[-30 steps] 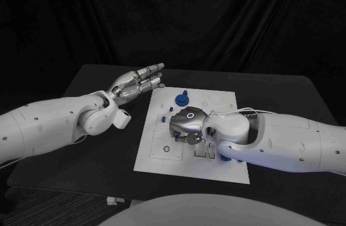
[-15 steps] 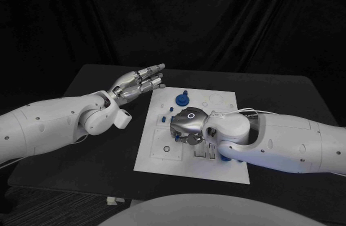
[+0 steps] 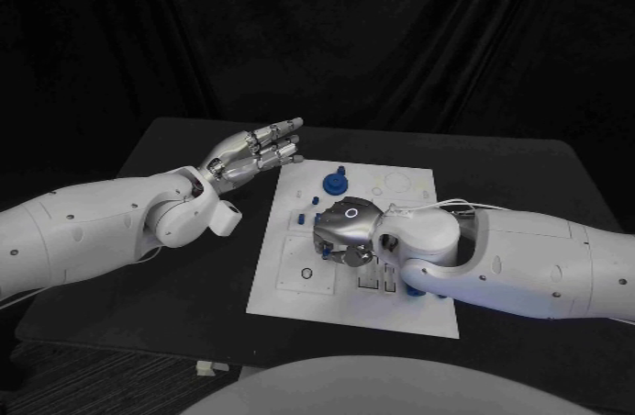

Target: Assemble the parts on the task board

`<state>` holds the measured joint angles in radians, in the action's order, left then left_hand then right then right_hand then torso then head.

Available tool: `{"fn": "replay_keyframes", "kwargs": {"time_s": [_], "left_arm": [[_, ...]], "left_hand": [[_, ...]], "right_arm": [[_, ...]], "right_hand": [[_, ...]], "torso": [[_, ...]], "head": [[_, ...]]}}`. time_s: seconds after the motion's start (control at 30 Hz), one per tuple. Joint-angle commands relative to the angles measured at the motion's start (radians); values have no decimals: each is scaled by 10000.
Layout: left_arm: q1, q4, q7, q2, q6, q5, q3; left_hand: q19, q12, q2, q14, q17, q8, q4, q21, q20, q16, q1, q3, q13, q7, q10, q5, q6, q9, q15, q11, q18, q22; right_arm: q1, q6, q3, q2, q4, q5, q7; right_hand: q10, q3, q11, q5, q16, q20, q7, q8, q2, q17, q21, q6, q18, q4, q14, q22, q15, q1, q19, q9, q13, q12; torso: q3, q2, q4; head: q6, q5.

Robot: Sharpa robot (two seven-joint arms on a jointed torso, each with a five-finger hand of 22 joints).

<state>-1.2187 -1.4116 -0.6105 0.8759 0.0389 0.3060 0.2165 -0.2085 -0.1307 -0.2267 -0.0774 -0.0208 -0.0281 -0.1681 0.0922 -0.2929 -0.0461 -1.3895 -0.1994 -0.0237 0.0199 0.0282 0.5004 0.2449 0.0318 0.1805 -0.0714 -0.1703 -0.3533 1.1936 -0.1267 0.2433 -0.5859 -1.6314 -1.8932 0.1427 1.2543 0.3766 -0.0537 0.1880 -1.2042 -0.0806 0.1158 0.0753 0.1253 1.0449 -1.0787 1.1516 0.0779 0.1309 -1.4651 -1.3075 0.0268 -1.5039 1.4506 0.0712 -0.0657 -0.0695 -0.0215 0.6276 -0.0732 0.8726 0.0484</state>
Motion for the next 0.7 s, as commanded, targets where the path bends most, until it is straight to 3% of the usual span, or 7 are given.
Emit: {"fn": "replay_keyframes", "kwargs": {"time_s": [0.03, 0.7], "left_arm": [[17, -14, -57, -15, 118, -75, -10], [21, 4, 51, 21, 136, -75, -10]], "left_hand": [[-69, 5, -63, -6, -1, -54, 51, 13, 4, -32, -43, -16, 3, 73, -3, 45, -27, 9, -52, -11, 67, -1], [-92, 3, -73, -41, -10, -54, 68, 20, 0, -58, -50, 1, 2, 93, -7, 47, -14, 10, -12, -15, 73, -11]], "right_arm": [[-53, 209, 23, -20, -4, -30, 207], [-53, 219, 23, -70, -40, -30, 253]], "right_hand": [[17, 83, -64, 60, 69, 4, 60, 9, 8, -7, 31, -6, 31, -4, -7, -1563, -66, 85, -78, 16, -7, 39], [-1, 98, -72, 64, 98, -3, 66, -8, 15, -50, 61, -24, 38, -8, 19, -1555, -72, 114, -101, 11, -4, 47]], "torso": [[2, 4, -2], [-4, -1, 6]], "head": [[0, -4], [0, 57]]}}
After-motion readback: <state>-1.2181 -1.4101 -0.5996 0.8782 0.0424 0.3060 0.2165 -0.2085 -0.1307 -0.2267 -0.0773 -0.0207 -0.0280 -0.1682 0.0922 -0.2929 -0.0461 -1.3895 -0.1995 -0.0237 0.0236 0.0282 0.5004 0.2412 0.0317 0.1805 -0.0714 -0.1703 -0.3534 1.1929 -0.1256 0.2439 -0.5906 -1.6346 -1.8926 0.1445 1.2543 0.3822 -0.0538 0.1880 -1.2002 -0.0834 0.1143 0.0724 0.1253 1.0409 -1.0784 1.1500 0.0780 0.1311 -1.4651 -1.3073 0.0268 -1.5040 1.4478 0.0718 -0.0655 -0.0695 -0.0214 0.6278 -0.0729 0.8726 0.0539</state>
